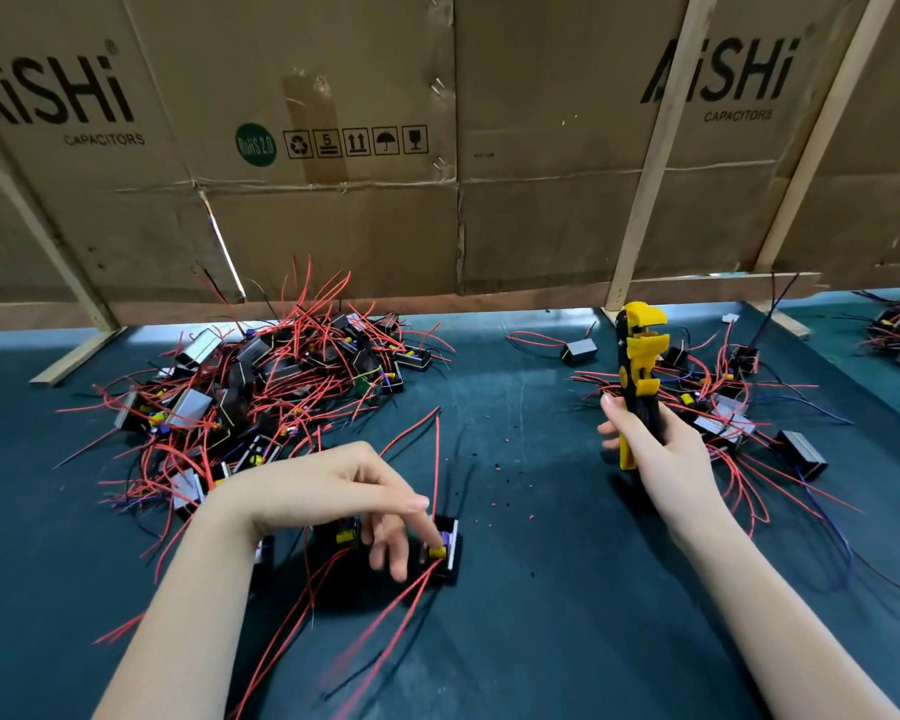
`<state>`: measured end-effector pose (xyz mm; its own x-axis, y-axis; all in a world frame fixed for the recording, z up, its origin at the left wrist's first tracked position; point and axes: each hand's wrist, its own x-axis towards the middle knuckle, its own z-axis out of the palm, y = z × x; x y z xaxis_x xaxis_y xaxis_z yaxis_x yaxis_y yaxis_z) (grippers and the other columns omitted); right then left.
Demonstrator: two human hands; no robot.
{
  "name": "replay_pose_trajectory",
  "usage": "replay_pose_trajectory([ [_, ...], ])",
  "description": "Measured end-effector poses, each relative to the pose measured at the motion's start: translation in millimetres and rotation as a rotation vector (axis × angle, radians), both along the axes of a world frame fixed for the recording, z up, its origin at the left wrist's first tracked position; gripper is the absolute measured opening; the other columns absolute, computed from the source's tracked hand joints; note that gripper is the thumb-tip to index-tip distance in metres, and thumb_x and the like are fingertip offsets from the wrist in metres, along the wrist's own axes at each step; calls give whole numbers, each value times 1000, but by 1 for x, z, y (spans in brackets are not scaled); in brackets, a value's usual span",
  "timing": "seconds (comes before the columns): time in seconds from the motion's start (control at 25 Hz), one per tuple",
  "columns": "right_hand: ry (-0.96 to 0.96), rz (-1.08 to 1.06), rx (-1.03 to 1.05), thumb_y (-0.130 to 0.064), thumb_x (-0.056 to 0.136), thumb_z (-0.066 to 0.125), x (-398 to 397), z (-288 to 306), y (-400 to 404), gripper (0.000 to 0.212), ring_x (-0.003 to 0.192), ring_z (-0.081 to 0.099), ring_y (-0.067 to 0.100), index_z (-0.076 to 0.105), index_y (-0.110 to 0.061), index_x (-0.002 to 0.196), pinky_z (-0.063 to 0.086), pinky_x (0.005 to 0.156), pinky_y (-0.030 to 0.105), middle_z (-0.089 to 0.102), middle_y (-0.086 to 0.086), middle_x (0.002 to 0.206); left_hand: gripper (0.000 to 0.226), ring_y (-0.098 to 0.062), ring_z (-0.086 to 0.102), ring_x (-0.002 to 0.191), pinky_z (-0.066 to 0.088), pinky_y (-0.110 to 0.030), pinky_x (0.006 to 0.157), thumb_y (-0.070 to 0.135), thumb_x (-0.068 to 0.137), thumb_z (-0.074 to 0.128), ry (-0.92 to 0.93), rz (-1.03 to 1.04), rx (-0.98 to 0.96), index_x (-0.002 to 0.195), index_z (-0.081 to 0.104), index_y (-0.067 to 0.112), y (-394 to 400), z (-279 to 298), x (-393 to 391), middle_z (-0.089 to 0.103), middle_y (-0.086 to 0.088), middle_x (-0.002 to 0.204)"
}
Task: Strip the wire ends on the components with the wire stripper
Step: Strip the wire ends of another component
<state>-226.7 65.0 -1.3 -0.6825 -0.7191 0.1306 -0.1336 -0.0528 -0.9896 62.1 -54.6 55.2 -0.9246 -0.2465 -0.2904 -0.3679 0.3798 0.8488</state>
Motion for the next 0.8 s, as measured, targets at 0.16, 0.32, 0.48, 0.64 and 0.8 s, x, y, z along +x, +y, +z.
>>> replay_pose_trajectory([
  [0.16,38,-5,18,-42,87,68,0,-2,1,16,65,61,4,70,-26,86,49,78,29,69,-11,74,27,-20,60,63,43,-25,61,31,97,57,137,204,-70,85,72,12,2,-6,-13,67,-1,64],
  [0.32,88,-11,42,-44,87,68,-1,-4,0,17,74,62,13,70,-28,84,48,82,35,68,-8,72,43,-16,53,44,41,-17,46,45,92,61,99,594,-303,62,62,14,0,-23,-29,62,-3,50],
  [0.48,246,-19,85,-44,81,72,2,-9,-2,27,85,58,9,64,-27,101,42,78,20,65,-12,85,20,-10,56,47,43,-19,43,29,87,72,78,722,-256,81,67,11,8,-43,-52,69,-5,60],
  [0.64,770,-137,204,-49,74,77,6,-13,-3,42,88,57,22,61,-18,98,41,79,37,62,-5,87,7,-15,65,51,45,-17,47,8,89,68,236,789,-38,94,66,3,13,-44,-60,71,-7,63],
  [0.8,1086,-273,216,-61,73,67,8,-19,-6,54,85,52,32,59,-10,90,36,74,41,57,4,84,8,-17,69,58,52,-19,53,9,93,63,437,842,175,97,63,2,18,-38,-62,74,-13,74],
])
